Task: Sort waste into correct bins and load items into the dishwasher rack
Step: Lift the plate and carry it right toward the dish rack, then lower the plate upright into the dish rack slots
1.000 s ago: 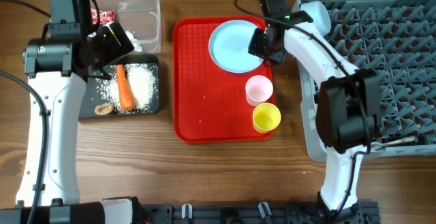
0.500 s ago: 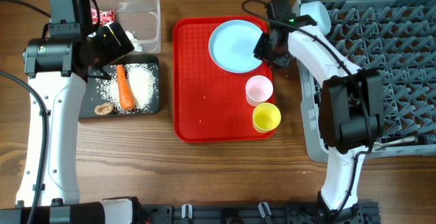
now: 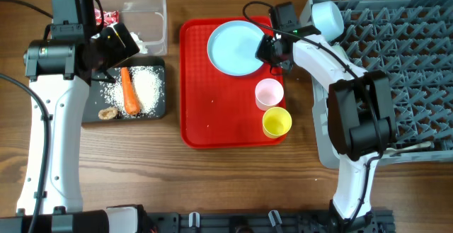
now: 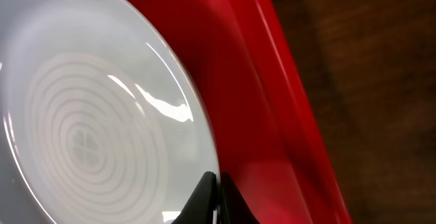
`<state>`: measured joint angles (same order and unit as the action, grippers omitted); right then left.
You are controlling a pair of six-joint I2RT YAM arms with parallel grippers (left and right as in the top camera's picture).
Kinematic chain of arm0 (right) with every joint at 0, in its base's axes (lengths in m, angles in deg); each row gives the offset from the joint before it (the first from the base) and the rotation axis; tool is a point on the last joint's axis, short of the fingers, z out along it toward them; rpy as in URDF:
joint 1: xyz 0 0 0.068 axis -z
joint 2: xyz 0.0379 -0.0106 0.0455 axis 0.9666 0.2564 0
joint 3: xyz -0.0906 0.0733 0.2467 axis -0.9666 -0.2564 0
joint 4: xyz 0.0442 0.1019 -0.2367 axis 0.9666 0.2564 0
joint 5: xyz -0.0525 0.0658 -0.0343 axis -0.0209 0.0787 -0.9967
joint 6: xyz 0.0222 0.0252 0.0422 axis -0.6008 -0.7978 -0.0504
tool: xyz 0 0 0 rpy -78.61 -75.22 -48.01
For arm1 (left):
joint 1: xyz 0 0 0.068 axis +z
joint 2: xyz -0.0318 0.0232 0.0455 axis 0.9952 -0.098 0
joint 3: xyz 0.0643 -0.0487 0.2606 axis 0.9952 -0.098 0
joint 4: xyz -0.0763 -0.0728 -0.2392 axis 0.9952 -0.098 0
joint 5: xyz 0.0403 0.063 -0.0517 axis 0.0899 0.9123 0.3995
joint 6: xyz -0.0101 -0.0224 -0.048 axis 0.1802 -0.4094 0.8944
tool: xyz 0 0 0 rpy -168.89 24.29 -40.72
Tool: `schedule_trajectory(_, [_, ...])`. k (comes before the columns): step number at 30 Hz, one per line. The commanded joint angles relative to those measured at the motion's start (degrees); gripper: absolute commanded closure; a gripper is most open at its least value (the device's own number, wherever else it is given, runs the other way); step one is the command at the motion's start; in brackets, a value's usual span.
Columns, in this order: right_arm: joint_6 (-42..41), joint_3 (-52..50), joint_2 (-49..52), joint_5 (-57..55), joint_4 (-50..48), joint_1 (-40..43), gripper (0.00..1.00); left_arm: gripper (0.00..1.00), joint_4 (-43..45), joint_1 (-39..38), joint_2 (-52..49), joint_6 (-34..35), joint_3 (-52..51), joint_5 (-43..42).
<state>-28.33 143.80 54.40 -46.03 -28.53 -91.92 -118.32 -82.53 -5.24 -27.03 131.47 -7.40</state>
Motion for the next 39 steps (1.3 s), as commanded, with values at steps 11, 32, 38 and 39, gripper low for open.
schedule_trajectory(11, [18.45, 2.73, -9.53, 0.59, -1.36, 0.87, 0.96, 0.0, 0.15, 0.2, 0.13, 0.07, 0.28, 0.55])
schedule_trajectory(32, [47.34, 2.71, -32.35, -58.27, -6.16, 10.91, 0.96, 0.0, 0.15, 0.2, 0.13, 0.07, 0.28, 0.55])
schedule_trajectory(38, [72.61, 2.51, -31.82, -51.78, -14.05, 16.26, 0.96, 0.0, 0.15, 0.2, 0.13, 0.07, 0.28, 0.55])
schedule_trajectory(39, [75.69, 2.43, -31.56, -50.27, -14.01, 16.57, 0.96, 0.0, 0.15, 0.2, 0.13, 0.07, 0.28, 0.55])
